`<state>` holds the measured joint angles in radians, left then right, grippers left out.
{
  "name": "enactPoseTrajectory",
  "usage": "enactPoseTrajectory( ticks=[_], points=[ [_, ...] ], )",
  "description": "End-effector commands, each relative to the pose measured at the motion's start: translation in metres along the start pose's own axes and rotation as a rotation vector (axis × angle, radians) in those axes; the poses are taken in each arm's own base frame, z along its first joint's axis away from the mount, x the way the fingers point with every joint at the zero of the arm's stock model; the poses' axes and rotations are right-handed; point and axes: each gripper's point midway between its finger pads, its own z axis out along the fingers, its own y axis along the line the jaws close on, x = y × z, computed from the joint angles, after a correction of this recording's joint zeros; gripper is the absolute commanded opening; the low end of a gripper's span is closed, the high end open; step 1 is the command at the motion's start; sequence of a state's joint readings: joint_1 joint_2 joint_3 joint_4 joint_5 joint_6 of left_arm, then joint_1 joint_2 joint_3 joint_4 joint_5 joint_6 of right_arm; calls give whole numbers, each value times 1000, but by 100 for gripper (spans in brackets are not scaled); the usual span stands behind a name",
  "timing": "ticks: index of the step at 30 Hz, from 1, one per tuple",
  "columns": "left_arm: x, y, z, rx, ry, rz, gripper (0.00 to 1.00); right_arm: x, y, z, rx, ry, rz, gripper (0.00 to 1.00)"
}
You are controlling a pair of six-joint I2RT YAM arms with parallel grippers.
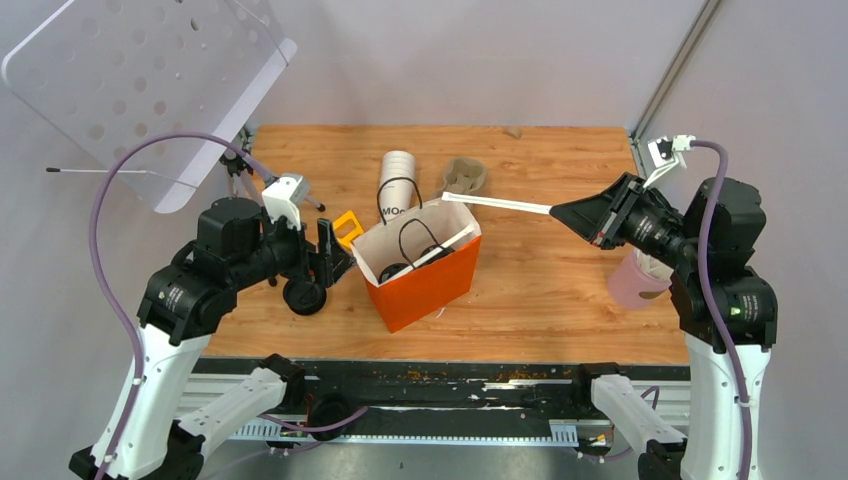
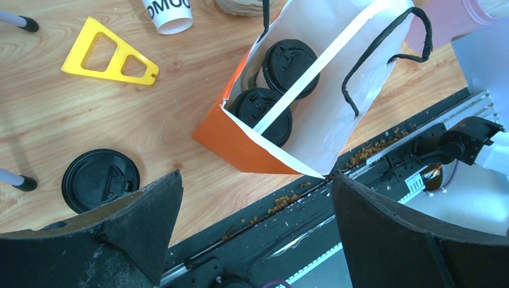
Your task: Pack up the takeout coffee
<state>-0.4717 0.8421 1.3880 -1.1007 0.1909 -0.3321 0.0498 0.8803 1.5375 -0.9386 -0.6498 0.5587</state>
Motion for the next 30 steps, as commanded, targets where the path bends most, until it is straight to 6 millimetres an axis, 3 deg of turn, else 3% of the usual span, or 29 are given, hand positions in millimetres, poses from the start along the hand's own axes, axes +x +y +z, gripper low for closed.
enactPoseTrajectory(
  ticks=[1, 8, 13, 17, 23, 30],
  points=[
    [-15, -4, -6, 6, -73, -14, 100, 3, 16, -2, -86, 32, -8, 0],
    [-21, -8, -2, 25, -96, -27, 100, 11, 8, 5, -80, 80, 17, 0],
    [-23, -7, -1, 22, -98, -4, 100, 28, -6, 18, -85, 148, 58, 0],
    [-28, -5, -3, 8, -100, 18, 100, 32, -7, 30, -104, 187, 70, 0],
    [-24, -3, 0, 4, -101, 11, 100, 47, 4, 64, -141, 254, 43, 0],
    [-27, -4, 1, 10, -122, 0, 100, 67, 16, 123, -184, 348, 3, 0]
  ],
)
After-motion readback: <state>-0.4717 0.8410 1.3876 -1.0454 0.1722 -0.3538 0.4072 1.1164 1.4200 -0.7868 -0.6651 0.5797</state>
